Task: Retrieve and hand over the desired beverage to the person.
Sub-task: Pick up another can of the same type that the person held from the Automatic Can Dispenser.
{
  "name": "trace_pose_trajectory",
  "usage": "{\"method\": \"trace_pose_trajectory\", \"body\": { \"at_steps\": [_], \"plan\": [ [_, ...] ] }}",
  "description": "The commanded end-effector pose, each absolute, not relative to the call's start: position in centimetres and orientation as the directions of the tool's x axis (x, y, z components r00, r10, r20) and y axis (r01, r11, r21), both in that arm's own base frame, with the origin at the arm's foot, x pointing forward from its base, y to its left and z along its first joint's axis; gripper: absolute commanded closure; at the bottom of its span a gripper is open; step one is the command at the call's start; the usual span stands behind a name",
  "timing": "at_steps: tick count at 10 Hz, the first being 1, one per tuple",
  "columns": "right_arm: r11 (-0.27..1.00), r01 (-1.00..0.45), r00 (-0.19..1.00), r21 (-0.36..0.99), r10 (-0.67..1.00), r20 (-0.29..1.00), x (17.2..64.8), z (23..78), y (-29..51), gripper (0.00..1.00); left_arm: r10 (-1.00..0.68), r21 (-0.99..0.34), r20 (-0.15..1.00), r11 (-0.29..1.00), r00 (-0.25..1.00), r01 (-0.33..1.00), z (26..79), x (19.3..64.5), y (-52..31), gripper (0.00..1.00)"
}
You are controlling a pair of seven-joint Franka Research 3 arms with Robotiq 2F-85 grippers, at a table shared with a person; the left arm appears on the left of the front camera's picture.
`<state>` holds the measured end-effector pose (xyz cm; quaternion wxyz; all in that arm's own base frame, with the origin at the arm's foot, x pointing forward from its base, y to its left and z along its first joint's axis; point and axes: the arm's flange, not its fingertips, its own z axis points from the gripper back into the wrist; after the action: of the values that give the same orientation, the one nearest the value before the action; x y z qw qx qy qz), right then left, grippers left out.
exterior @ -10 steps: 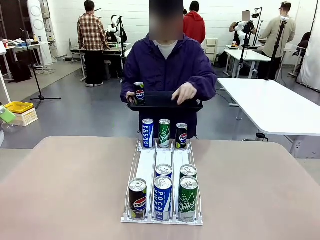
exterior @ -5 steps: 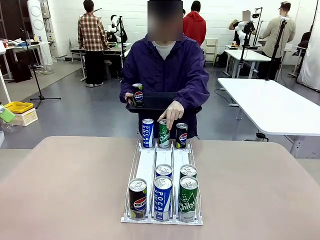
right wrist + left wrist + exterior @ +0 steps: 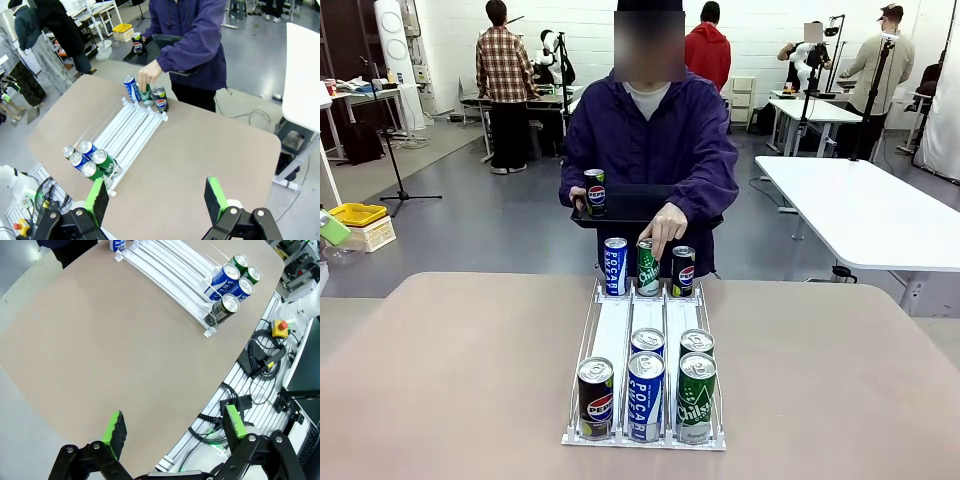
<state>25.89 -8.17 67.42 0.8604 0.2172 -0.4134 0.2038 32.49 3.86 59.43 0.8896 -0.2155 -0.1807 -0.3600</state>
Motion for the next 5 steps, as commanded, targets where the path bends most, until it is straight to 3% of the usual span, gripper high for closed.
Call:
{"method": "trace_pose_trajectory", "body": {
  "at_steps": [1, 5],
  "plan": [
    [0.816, -0.539, 0.571, 0.208, 0.173, 0.803, 26.02, 67.42, -8.00, 0.00, -0.572, -0.254, 0.480, 0.635, 0.665, 0.730, 59.60, 32.39, 3.98, 0.00],
    [0.816, -0.539, 0.571, 0.208, 0.173, 0.803, 26.02, 67.42, -8.00, 0.00, -0.572, -0.254, 0.480, 0.635, 0.665, 0.730, 59.60, 32.39, 3.98, 0.00]
  ]
}}
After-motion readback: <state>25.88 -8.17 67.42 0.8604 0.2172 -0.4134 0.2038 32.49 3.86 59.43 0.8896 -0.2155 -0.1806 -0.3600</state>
